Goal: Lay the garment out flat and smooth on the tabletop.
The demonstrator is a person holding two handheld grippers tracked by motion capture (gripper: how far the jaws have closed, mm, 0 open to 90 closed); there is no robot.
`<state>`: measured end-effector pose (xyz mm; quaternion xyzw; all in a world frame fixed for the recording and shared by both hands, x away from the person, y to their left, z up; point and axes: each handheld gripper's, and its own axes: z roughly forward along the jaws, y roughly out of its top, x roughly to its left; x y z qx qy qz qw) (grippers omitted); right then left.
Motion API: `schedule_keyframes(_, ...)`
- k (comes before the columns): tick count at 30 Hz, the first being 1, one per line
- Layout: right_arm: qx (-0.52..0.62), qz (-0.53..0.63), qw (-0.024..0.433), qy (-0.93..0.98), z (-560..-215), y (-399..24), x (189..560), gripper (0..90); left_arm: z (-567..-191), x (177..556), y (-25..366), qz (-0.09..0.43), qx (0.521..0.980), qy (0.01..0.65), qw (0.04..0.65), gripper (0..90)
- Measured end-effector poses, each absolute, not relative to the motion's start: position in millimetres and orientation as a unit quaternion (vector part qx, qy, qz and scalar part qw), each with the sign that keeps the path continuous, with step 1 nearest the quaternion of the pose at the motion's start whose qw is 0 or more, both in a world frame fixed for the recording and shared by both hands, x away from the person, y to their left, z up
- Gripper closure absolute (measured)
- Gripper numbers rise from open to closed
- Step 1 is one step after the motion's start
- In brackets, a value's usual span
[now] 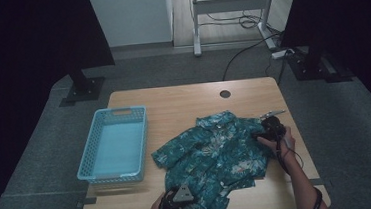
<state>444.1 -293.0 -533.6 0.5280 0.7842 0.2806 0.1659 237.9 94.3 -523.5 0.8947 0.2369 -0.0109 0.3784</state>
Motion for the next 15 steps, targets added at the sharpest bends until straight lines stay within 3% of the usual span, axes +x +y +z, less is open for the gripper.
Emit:
schedule_keyframes(6, 0.519, 0.286, 0.163, 0.789, -523, -286, 437, 31.2, -523, 236, 93, -0.007, 0.876, 0.242, 0.416, 45.5)
schedule_keyframes(15, 0.399, 0.363, 0.143, 0.830, -490, -259, 348, 31.1, -514, 245, 68, 0.024, 0.878, 0.237, 0.415, 40.3)
